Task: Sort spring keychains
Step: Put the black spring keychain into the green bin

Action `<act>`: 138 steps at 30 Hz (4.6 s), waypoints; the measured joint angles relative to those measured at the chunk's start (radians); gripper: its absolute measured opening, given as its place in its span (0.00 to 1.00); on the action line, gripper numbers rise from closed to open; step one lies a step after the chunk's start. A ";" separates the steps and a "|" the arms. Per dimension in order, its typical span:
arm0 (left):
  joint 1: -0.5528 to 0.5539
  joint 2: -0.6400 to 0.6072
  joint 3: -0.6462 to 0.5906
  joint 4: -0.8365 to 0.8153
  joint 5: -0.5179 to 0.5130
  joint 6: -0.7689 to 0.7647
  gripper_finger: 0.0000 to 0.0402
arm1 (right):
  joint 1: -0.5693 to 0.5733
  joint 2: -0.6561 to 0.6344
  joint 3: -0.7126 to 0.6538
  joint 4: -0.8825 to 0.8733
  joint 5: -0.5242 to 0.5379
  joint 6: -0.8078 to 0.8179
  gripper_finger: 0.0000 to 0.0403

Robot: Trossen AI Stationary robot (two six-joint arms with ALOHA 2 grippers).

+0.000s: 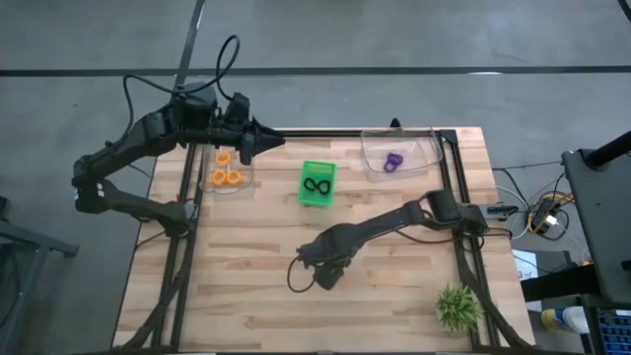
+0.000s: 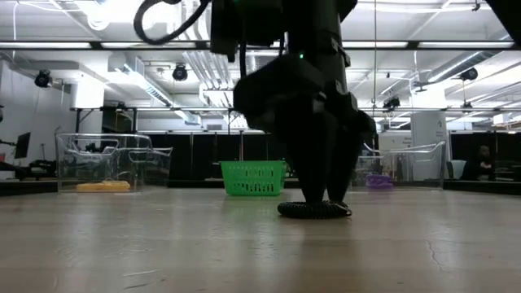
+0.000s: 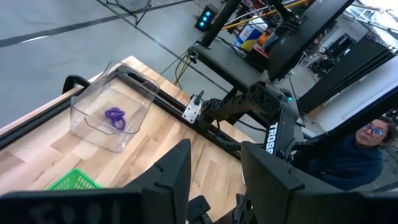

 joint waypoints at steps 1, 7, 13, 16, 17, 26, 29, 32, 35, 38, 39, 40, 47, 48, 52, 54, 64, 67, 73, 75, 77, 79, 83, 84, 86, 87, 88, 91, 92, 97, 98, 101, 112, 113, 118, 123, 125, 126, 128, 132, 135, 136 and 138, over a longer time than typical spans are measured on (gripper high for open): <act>0.000 0.000 0.000 0.001 0.000 0.001 0.33 | 0.000 0.006 0.000 -0.003 0.000 -0.007 0.53; 0.000 0.000 0.000 0.018 0.000 0.003 0.33 | -0.002 0.041 0.004 -0.018 -0.039 -0.057 0.27; 0.000 0.000 0.000 0.021 0.000 0.002 0.33 | -0.009 0.025 0.000 -0.013 -0.067 -0.093 0.04; 0.000 0.000 0.000 0.020 0.000 0.003 0.33 | -0.013 -0.018 -0.003 -0.014 -0.055 -0.066 0.03; 0.000 0.000 0.000 0.020 0.000 0.003 0.33 | -0.013 -0.047 -0.003 -0.017 -0.041 -0.055 0.03; 0.000 0.000 0.000 0.019 0.000 0.003 0.33 | -0.016 -0.314 -0.002 -0.059 0.254 0.132 0.02; 0.000 0.006 0.000 0.019 0.000 -0.006 0.33 | -0.018 -0.400 0.000 -0.061 0.376 0.186 0.02; 0.000 0.018 0.000 0.018 0.000 -0.036 0.33 | -0.021 -0.461 0.000 -0.061 0.479 0.225 0.02; -0.001 0.035 0.000 0.019 0.003 -0.062 0.33 | -0.024 -0.518 0.008 -0.055 0.568 0.238 0.02; -0.001 0.056 0.000 0.018 0.007 -0.083 0.33 | -0.027 -0.559 0.014 -0.053 0.638 0.248 0.02; -0.001 0.066 0.000 0.018 0.012 -0.090 0.33 | -0.027 -0.566 0.016 -0.052 0.661 0.248 0.02; -0.001 0.073 0.000 0.018 0.028 -0.096 0.33 | -0.028 -0.571 0.019 -0.054 0.681 0.249 0.02; -0.019 0.144 0.000 0.022 0.073 -0.134 0.33 | -0.054 -0.578 0.043 -0.014 0.738 0.202 0.02; -0.022 0.156 0.000 0.021 0.074 -0.134 0.33 | -0.057 -0.576 0.043 0.017 0.739 0.186 0.02; -0.033 0.201 0.000 0.017 0.079 -0.152 0.33 | -0.070 -0.575 0.044 0.091 0.738 0.134 0.02; -0.038 0.217 0.000 0.019 0.098 -0.155 0.33 | -0.077 -0.576 0.044 0.092 0.738 0.125 0.02; -0.073 0.279 0.000 0.040 0.163 -0.188 0.33 | -0.107 -0.576 0.043 0.115 0.735 0.074 0.02; -0.076 0.296 0.000 0.061 0.163 -0.199 0.33 | -0.112 -0.576 0.043 0.127 0.730 0.063 0.02; -0.076 0.307 0.000 0.118 0.184 -0.159 0.30 | -0.112 -0.576 0.043 0.139 0.717 0.041 0.02; -0.075 0.307 0.000 0.120 0.186 -0.148 0.23 | -0.113 -0.576 0.043 0.156 0.710 0.020 0.02; -0.073 0.309 0.000 0.119 0.187 -0.133 0.12 | -0.113 -0.576 0.043 0.175 0.711 -0.007 0.02; -0.071 0.311 0.000 0.119 0.185 -0.120 0.05 | -0.113 -0.576 0.043 0.196 0.731 -0.033 0.03; -0.071 0.304 0.001 0.113 0.132 -0.070 0.04 | -0.113 -0.576 0.043 0.218 0.747 -0.073 0.13; -0.072 0.300 0.002 0.111 0.102 -0.054 0.04 | -0.114 -0.577 0.043 0.219 0.751 -0.084 0.16; -0.072 0.298 0.002 0.107 0.052 -0.019 0.04 | -0.115 -0.578 0.043 0.217 0.757 -0.095 0.24; -0.071 0.298 0.002 0.102 0.033 -0.002 0.04 | -0.115 -0.578 0.042 0.217 0.757 -0.097 0.28; -0.069 0.299 0.002 0.101 0.000 0.017 0.04 | -0.115 -0.579 0.043 0.234 0.751 -0.107 0.32; -0.066 0.304 0.000 0.086 -0.105 0.082 0.04 | -0.105 -0.582 0.043 0.251 0.742 -0.135 0.41; -0.067 0.304 0.000 0.085 -0.138 0.110 0.03 | -0.102 -0.582 0.043 0.255 0.742 -0.137 0.44; -0.069 0.303 0.000 0.058 -0.376 0.296 0.03 | -0.097 -0.583 0.043 0.285 0.744 -0.178 0.53; -0.071 0.303 0.000 0.057 -0.427 0.346 0.03 | -0.094 -0.584 0.043 0.297 0.744 -0.189 0.54; -0.074 0.303 0.000 0.058 -0.535 0.469 0.03 | -0.090 -0.587 0.043 0.321 0.743 -0.220 0.55; -0.067 0.405 -0.066 0.015 -0.551 0.444 0.03 | -0.091 -0.624 0.043 0.342 0.762 -0.240 0.56; -0.066 0.416 -0.079 0.015 -0.540 0.432 0.03 | -0.090 -0.631 0.043 0.340 0.762 -0.239 0.56; -0.057 0.472 -0.137 -0.004 -0.462 0.373 0.03 | -0.087 -0.656 0.043 0.341 0.765 -0.242 0.56; -0.058 0.555 -0.161 0.001 -0.383 0.361 0.03 | -0.088 -0.663 0.043 0.341 0.765 -0.243 0.56; -0.058 0.590 -0.161 0.007 -0.367 0.357 0.03 | -0.088 -0.663 0.043 0.341 0.765 -0.243 0.56; -0.057 0.609 -0.161 0.007 -0.367 0.350 0.03 | -0.087 -0.663 0.043 0.341 0.764 -0.243 0.56; -0.054 0.643 -0.159 0.003 -0.357 0.327 0.03 | -0.087 -0.662 0.043 0.341 0.764 -0.243 0.56; -0.038 0.694 -0.159 -0.012 -0.236 0.316 0.08 | -0.087 -0.662 0.043 0.341 0.764 -0.243 0.56; -0.031 0.716 -0.159 -0.021 -0.205 0.293 0.15 | -0.087 -0.661 0.043 0.341 0.764 -0.243 0.56; -0.028 0.717 -0.159 -0.028 -0.209 0.277 0.17 | -0.087 -0.661 0.043 0.341 0.764 -0.243 0.56; -0.024 0.714 -0.159 -0.029 -0.223 0.248 0.19 | -0.087 -0.661 0.043 0.341 0.764 -0.243 0.56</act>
